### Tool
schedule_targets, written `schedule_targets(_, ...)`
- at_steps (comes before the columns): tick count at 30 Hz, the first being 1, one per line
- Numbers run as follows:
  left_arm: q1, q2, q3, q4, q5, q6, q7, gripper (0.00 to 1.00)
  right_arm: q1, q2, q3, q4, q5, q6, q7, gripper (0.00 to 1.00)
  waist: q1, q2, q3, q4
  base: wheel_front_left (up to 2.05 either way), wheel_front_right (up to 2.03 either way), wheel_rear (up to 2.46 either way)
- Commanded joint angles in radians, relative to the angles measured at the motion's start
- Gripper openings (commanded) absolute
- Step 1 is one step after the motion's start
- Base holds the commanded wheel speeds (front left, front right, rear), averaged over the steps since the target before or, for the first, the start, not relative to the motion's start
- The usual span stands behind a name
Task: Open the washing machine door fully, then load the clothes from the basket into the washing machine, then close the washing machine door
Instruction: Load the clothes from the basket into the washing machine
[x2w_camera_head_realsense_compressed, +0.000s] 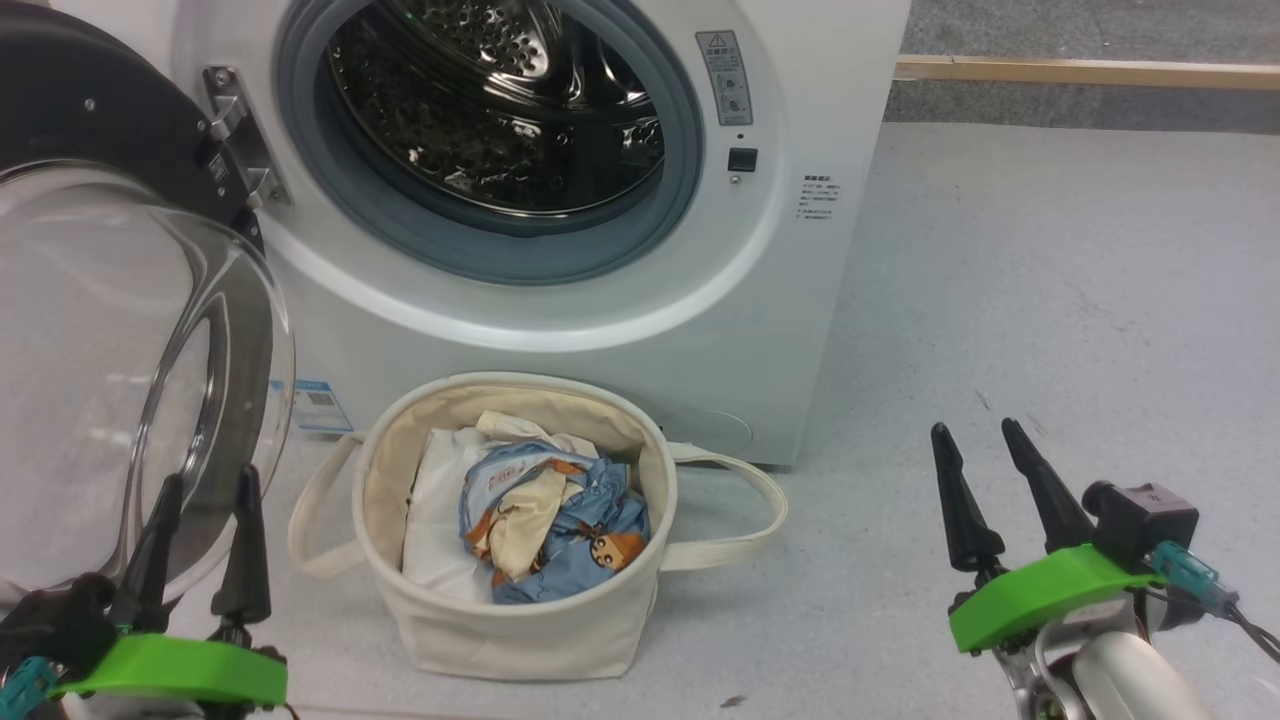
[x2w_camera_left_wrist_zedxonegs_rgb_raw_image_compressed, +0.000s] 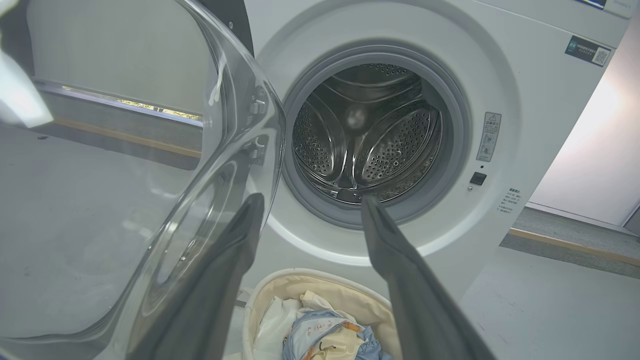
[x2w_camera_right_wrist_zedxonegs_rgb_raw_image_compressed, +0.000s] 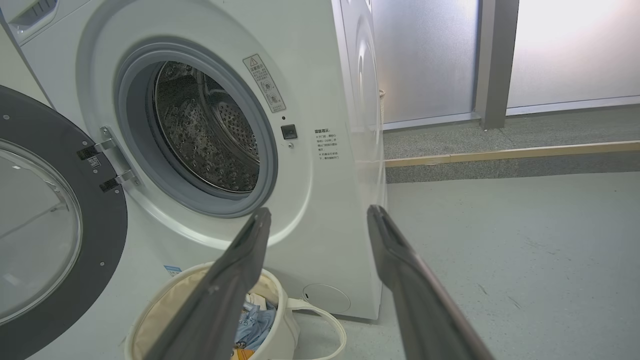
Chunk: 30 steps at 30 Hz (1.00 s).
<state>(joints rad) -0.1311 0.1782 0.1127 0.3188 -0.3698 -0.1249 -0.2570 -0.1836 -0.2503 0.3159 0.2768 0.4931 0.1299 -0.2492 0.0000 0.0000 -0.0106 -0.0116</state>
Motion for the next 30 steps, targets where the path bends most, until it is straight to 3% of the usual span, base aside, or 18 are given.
schedule_targets(1,-0.037,0.031,0.034,-0.029,0.008,-0.006,-0.005,1.0,-0.033,-0.012,0.016,-0.027,-0.001,0.001,-0.013,1.0,0.0,0.0,0.002,0.003,0.84,-0.67,-0.16)
schedule_targets(30,-0.04,0.029,0.049,-0.029,0.02,-0.006,-0.005,1.0,-0.034,-0.004,0.019,-0.026,-0.006,0.001,-0.013,1.0,0.0,0.0,0.01,0.017,1.15,-0.95,-0.2)
